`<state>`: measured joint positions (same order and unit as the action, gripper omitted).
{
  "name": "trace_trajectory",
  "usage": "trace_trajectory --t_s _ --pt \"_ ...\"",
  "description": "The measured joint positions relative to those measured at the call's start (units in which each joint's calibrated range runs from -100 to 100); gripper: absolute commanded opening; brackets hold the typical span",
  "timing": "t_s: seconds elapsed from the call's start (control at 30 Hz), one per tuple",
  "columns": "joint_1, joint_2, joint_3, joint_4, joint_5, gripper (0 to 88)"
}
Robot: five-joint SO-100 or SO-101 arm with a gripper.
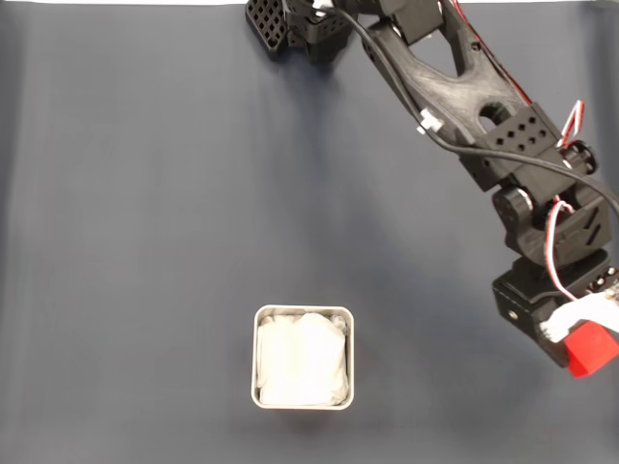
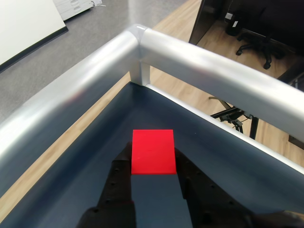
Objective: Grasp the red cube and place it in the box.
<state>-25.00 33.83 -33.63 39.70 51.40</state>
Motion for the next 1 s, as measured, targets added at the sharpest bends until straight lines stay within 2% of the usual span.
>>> trace_trajectory --t_s 1.0 --pt "10.09 -23.19 19.98 0.00 -0.68 10.4"
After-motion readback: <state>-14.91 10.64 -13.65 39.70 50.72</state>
